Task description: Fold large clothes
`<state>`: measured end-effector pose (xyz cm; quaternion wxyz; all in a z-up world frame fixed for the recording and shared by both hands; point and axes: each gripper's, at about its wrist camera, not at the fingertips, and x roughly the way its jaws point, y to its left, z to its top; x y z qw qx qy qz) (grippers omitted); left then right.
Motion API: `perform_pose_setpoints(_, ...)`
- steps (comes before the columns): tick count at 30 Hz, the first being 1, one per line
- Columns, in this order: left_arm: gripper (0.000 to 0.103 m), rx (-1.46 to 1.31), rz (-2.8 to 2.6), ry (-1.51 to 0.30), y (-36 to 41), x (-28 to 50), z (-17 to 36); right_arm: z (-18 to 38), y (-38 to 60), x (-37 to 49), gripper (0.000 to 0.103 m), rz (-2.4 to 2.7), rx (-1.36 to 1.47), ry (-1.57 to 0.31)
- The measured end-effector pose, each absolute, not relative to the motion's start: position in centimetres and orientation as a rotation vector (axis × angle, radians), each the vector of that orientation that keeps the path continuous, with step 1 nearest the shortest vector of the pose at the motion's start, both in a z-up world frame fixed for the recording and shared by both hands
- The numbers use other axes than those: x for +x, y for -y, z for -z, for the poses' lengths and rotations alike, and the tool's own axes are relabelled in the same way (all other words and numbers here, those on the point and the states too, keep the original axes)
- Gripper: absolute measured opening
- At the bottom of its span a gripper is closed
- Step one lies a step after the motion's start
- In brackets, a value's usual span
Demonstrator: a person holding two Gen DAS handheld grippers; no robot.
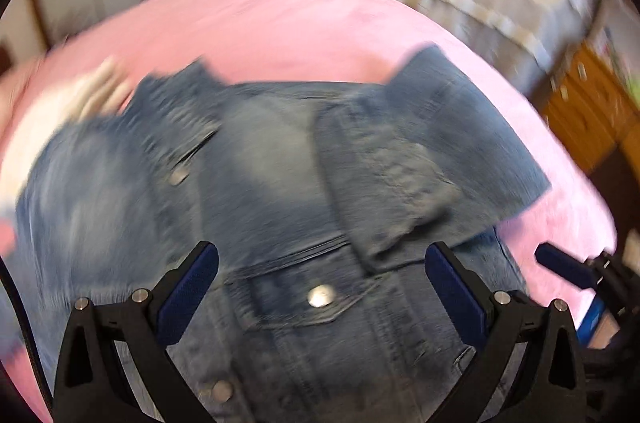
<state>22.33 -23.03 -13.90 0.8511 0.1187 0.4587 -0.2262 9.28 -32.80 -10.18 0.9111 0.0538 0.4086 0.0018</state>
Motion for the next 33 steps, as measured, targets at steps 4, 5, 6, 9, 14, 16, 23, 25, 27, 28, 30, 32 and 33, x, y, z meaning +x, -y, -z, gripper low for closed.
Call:
perform_pose_setpoints(4,0.102,0.456,0.45,-0.906,28.2,21.7,15.0,10.6,34.5,8.5,0.051,0.024,0.168,-0.85)
perform_pose_setpoints(5,0.102,0.49,0.431,-0.899,29.1,21.8,15.4,10.8,34.9,8.4,0.05,0.041,0.17,-0.858)
perform_pose_setpoints(6,0.102,0.512,0.414,-0.898,29.6,22.0,15.8,11.0,35.1,8.3,0.05,0.066,0.165,-0.865)
perform_pose_setpoints(9,0.095,0.54,0.367,-0.914,30.6,23.4,16.9,11.5,36.0,7.7,0.05,0.059,0.207,-0.882)
perform_pose_setpoints(14,0.012,0.389,0.406,-1.003,29.5,25.9,15.8,12.1,36.3,7.3,0.05,0.066,0.21,-0.896)
perform_pose_setpoints(16,0.011,0.313,0.37,-0.937,27.4,26.6,13.6,12.2,36.2,7.3,0.05,0.055,0.212,-0.9)
perform_pose_setpoints(23,0.01,0.148,0.194,-0.706,15.8,27.1,7.0,12.1,34.9,7.6,0.05,0.012,0.204,-0.896)
perform_pose_setpoints(25,0.01,0.12,0.116,-0.671,11.9,27.1,7.5,12.0,34.3,7.8,0.05,-0.004,0.194,-0.897)
perform_pose_setpoints(27,0.011,0.076,0.089,-0.713,9.1,27.4,9.3,12.1,33.6,8.0,0.05,-0.027,0.186,-0.901)
perform_pose_setpoints(28,0.011,0.045,0.082,-0.768,7.6,27.8,10.8,12.2,33.4,8.2,0.05,-0.031,0.182,-0.905)
perform_pose_setpoints(30,0.013,-0.042,0.076,-0.907,4.7,28.5,14.5,12.3,32.5,8.4,0.05,-0.045,0.174,-0.914)
perform_pose_setpoints(32,0.016,-0.119,0.078,-0.999,2.4,28.2,17.1,12.3,31.8,8.7,0.05,-0.057,0.171,-0.922)
perform_pose_setpoints(33,0.022,-0.156,0.08,-1.021,1.6,27.9,17.7,12.2,31.6,8.8,0.05,-0.064,0.169,-0.923)
